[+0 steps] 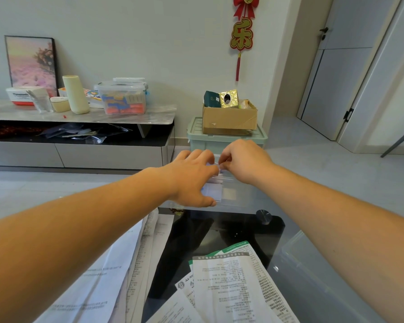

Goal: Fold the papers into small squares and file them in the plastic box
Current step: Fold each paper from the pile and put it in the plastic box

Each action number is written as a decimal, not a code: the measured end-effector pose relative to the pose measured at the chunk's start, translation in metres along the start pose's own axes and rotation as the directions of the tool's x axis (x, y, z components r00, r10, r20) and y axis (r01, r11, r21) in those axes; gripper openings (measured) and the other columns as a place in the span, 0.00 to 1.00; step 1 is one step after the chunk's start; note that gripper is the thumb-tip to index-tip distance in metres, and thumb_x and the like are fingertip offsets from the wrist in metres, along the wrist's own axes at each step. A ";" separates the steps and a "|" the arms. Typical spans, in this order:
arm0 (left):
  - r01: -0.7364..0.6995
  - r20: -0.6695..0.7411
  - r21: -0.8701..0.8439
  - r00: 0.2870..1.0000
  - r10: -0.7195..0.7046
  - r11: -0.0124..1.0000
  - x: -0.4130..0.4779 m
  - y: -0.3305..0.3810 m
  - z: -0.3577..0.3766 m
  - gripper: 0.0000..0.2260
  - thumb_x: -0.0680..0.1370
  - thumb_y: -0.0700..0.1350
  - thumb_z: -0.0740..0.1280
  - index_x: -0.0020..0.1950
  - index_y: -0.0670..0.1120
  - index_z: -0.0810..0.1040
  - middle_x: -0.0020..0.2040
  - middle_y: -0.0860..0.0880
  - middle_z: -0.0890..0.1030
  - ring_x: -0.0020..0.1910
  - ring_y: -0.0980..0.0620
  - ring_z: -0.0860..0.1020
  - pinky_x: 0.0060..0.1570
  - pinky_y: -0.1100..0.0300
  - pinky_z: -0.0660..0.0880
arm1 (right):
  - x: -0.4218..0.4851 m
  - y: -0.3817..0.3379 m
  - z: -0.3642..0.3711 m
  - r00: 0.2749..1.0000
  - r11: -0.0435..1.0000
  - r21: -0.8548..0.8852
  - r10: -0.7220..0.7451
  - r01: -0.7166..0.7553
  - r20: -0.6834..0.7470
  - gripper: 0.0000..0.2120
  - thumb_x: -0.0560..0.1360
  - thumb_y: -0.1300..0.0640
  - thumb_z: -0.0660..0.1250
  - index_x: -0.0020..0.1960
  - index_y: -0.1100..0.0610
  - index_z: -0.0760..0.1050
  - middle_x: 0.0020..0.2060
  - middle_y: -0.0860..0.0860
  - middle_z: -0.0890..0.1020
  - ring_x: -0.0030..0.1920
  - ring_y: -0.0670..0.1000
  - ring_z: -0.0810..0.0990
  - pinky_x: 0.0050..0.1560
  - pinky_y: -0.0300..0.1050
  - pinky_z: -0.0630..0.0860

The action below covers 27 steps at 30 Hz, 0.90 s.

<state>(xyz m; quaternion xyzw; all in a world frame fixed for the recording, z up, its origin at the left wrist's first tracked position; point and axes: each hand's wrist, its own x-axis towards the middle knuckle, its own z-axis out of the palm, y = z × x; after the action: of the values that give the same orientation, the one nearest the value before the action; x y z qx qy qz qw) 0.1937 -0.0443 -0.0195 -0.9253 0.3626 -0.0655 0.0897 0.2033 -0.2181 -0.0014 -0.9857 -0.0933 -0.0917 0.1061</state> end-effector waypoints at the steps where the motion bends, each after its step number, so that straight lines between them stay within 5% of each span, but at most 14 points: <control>1: -0.001 -0.014 0.005 1.000 0.001 1.000 0.000 0.000 0.001 0.32 0.75 0.69 0.63 0.73 0.53 0.66 0.72 0.48 0.62 0.71 0.46 0.61 0.74 0.46 0.56 | 0.000 0.001 0.000 1.000 1.000 0.001 -0.008 0.008 -0.001 0.06 0.78 0.55 0.69 0.51 0.47 0.84 0.47 0.47 0.84 0.48 0.52 0.81 0.51 0.53 0.81; 11: 0.016 0.048 -0.035 0.999 -0.014 0.999 0.002 0.002 0.000 0.32 0.76 0.67 0.63 0.75 0.53 0.63 0.70 0.51 0.71 0.69 0.48 0.69 0.75 0.44 0.54 | -0.013 0.008 -0.001 0.991 0.975 0.213 -0.035 0.062 -0.129 0.12 0.80 0.61 0.62 0.56 0.51 0.82 0.52 0.48 0.84 0.52 0.50 0.81 0.56 0.52 0.79; 17: 0.040 0.083 -0.061 0.996 -0.034 0.997 0.004 0.005 -0.005 0.34 0.77 0.66 0.63 0.78 0.54 0.59 0.69 0.51 0.74 0.71 0.47 0.68 0.77 0.42 0.49 | -0.021 0.009 -0.001 0.989 0.970 0.217 -0.127 0.107 0.081 0.16 0.79 0.58 0.56 0.55 0.54 0.82 0.50 0.50 0.83 0.51 0.52 0.78 0.57 0.53 0.77; 21: 0.046 0.011 -0.025 0.999 -0.045 0.999 -0.001 0.004 -0.006 0.37 0.75 0.68 0.65 0.79 0.54 0.57 0.73 0.51 0.70 0.75 0.48 0.63 0.77 0.41 0.46 | -0.031 0.009 -0.004 0.993 0.964 0.238 -0.121 0.116 0.005 0.16 0.81 0.57 0.55 0.58 0.52 0.80 0.52 0.50 0.83 0.51 0.51 0.78 0.56 0.54 0.77; 24: 0.071 -0.107 -0.026 0.992 -0.074 0.997 -0.014 0.008 -0.022 0.37 0.75 0.67 0.66 0.79 0.53 0.59 0.76 0.51 0.67 0.76 0.49 0.62 0.77 0.45 0.50 | -0.046 0.011 -0.015 0.985 0.958 0.258 -0.091 0.126 -0.145 0.13 0.82 0.55 0.57 0.58 0.51 0.80 0.49 0.49 0.83 0.48 0.50 0.79 0.52 0.54 0.79; 27: 0.114 -0.229 -0.152 0.962 -0.147 0.982 -0.048 0.026 -0.038 0.26 0.77 0.64 0.66 0.71 0.54 0.68 0.68 0.52 0.72 0.66 0.51 0.70 0.69 0.51 0.67 | -0.084 0.008 -0.030 0.979 0.937 0.320 -0.086 0.142 -0.183 0.10 0.82 0.54 0.61 0.54 0.50 0.81 0.44 0.46 0.83 0.46 0.48 0.80 0.50 0.54 0.80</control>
<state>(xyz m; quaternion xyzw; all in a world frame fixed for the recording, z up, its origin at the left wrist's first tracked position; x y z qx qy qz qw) 0.1346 -0.0347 0.0093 -0.9365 0.3126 -0.1573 -0.0231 0.1194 -0.2462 0.0090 -0.9357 -0.1552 -0.1625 0.2720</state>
